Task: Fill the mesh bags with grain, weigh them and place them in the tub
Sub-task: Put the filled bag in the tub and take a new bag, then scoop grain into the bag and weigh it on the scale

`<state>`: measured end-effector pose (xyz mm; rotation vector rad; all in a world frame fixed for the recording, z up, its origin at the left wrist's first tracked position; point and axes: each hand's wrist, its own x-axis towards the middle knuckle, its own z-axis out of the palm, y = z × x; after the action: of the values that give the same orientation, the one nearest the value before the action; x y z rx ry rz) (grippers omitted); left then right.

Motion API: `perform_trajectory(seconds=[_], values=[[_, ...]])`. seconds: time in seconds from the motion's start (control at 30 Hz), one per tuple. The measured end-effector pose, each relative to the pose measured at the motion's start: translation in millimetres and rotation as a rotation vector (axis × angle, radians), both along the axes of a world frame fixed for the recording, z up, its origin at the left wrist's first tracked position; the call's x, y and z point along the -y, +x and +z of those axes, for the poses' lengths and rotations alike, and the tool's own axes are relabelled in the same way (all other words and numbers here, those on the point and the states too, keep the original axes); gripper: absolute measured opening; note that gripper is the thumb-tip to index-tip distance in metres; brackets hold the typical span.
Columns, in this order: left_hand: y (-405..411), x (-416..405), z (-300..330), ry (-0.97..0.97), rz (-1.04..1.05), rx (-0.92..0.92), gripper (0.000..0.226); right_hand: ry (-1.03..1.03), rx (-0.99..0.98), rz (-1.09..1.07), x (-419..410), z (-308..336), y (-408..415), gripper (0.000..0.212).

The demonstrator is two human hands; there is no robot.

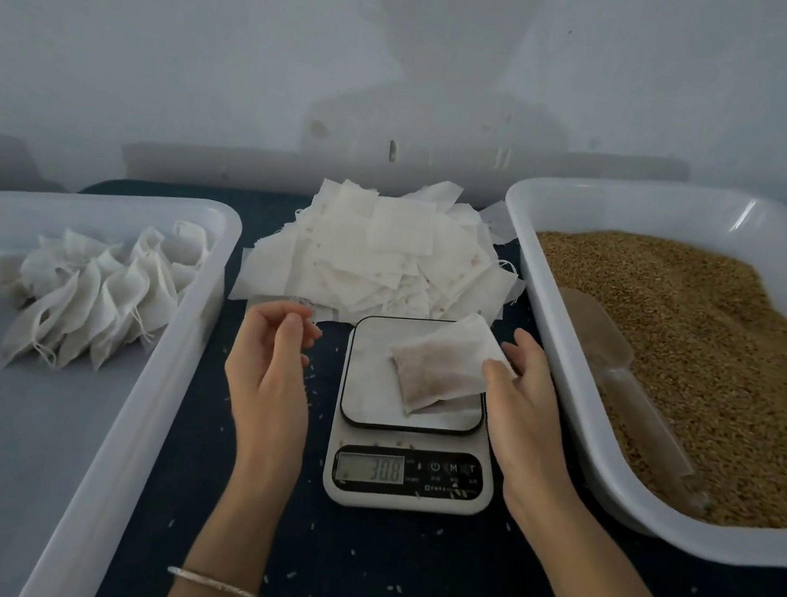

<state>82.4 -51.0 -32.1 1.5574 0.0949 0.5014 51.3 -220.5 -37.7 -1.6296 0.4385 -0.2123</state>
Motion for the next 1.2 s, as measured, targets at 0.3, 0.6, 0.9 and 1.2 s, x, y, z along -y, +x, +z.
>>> perform_trajectory(seconds=[0.3,0.6,0.9,1.2], values=[[-4,25,9,0.691,-0.488,-0.006,0.091,-0.14,0.064,-0.006,-7,11,11,0.051],[7,78,21,0.345,-0.633,-0.041,0.022,-0.205,0.24,0.05,-7,58,3,0.045],[23,112,61,0.946,-0.68,0.092,0.012,-0.119,0.177,-0.053,68,82,-1,0.036],[26,134,69,1.418,-0.522,0.349,0.031,-0.132,0.134,-0.279,98,63,-2,0.043]])
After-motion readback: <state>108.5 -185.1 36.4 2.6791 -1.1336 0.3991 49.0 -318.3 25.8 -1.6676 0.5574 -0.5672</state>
